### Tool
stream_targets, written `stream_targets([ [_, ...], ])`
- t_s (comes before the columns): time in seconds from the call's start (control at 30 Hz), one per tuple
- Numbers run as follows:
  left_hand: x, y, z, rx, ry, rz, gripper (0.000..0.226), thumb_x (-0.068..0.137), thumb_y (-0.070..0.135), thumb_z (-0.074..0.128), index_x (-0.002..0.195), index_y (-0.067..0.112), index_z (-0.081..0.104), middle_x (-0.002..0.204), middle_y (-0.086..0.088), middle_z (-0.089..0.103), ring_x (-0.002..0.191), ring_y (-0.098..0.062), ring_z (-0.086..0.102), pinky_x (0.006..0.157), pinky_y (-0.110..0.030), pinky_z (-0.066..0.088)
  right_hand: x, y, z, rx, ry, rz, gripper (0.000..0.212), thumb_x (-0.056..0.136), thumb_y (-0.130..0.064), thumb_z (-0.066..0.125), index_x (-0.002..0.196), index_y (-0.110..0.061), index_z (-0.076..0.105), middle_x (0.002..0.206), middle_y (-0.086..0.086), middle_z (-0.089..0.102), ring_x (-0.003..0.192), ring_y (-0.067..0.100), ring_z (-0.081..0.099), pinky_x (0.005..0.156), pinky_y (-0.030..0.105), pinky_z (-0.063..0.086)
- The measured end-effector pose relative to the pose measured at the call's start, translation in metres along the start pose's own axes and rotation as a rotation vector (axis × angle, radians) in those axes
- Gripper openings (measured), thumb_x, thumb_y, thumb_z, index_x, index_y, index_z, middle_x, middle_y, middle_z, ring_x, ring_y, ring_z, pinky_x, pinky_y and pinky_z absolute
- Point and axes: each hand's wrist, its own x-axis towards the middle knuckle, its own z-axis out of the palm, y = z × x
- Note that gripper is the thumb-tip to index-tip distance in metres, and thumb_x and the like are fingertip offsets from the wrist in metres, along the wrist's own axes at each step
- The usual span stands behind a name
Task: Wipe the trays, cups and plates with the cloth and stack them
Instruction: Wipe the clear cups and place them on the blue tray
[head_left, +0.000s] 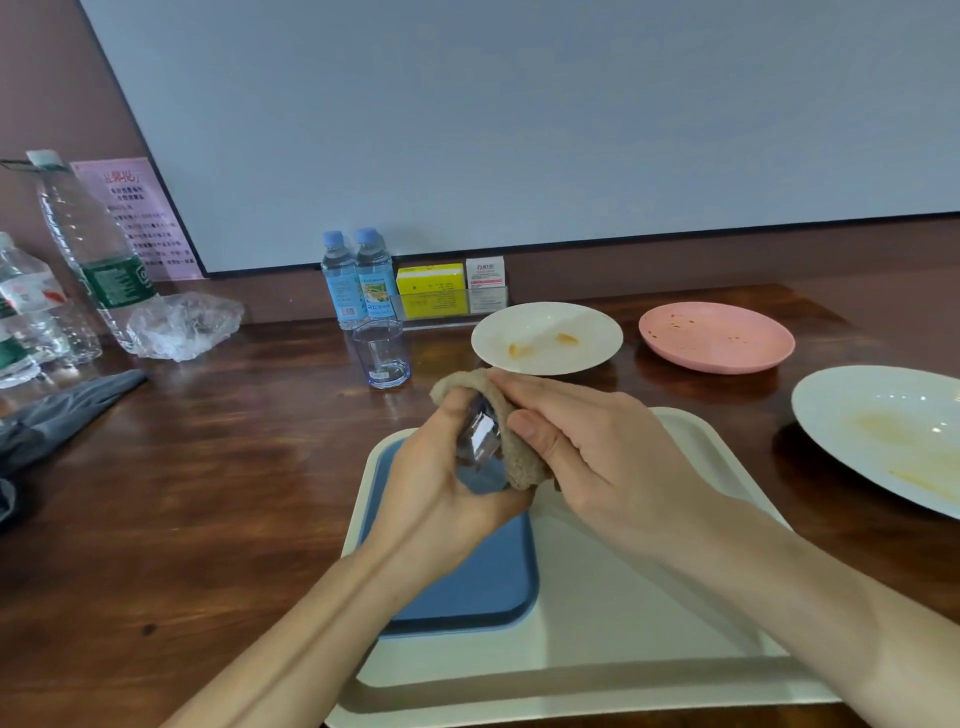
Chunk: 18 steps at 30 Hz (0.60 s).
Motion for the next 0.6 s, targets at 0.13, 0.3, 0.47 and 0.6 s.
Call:
stream_targets([
  [0.13, 0.000, 0.000, -0.001, -0.001, 0.064, 0.009, 0.065, 0.076, 0.012, 0.093, 0.118, 0.046, 0.058, 0.110, 0.031, 0.070, 0.101, 0.002, 0.069, 0.086, -0.014, 0.052, -0.009, -0.001, -0.002, -0.048, 0.033, 0.014, 0.043, 0.110, -0.039, 0.045, 0.148, -0.024, 0.060, 0.150, -0.015, 0.059, 0.139, -0.001, 0.053, 0.108, 0.027, 0.050],
  [0.3, -0.001, 0.005, 0.000, 0.033, 0.007, -0.026, 0.061, 0.078, 0.022, 0.089, 0.120, 0.050, 0.054, 0.108, 0.027, 0.072, 0.096, -0.008, 0.070, 0.081, -0.018, 0.054, -0.019, -0.003, 0.006, -0.014, 0.130, -0.036, 0.038, 0.103, -0.015, 0.063, 0.140, -0.017, 0.067, 0.143, -0.011, 0.065, 0.135, 0.002, 0.058, 0.109, 0.024, 0.049],
  [0.47, 0.001, 0.006, -0.001, -0.028, 0.004, -0.020, 0.072, 0.079, 0.014, 0.087, 0.132, 0.047, 0.052, 0.130, 0.033, 0.068, 0.114, 0.002, 0.070, 0.095, -0.024, 0.057, -0.013, -0.003, 0.008, 0.064, 0.084, -0.093, 0.048, 0.104, -0.008, 0.059, 0.152, -0.014, 0.055, 0.157, -0.006, 0.054, 0.148, 0.005, 0.045, 0.119, 0.030, 0.042],
  [0.6, 0.001, 0.003, 0.001, -0.076, 0.067, -0.052, 0.050, 0.079, 0.011, 0.089, 0.116, 0.028, 0.061, 0.103, 0.019, 0.073, 0.094, 0.000, 0.070, 0.080, -0.014, 0.053, -0.008, 0.001, 0.002, 0.098, 0.026, -0.134, 0.048, 0.107, -0.006, 0.053, 0.155, -0.012, 0.050, 0.160, -0.004, 0.050, 0.152, 0.008, 0.039, 0.124, 0.032, 0.036],
])
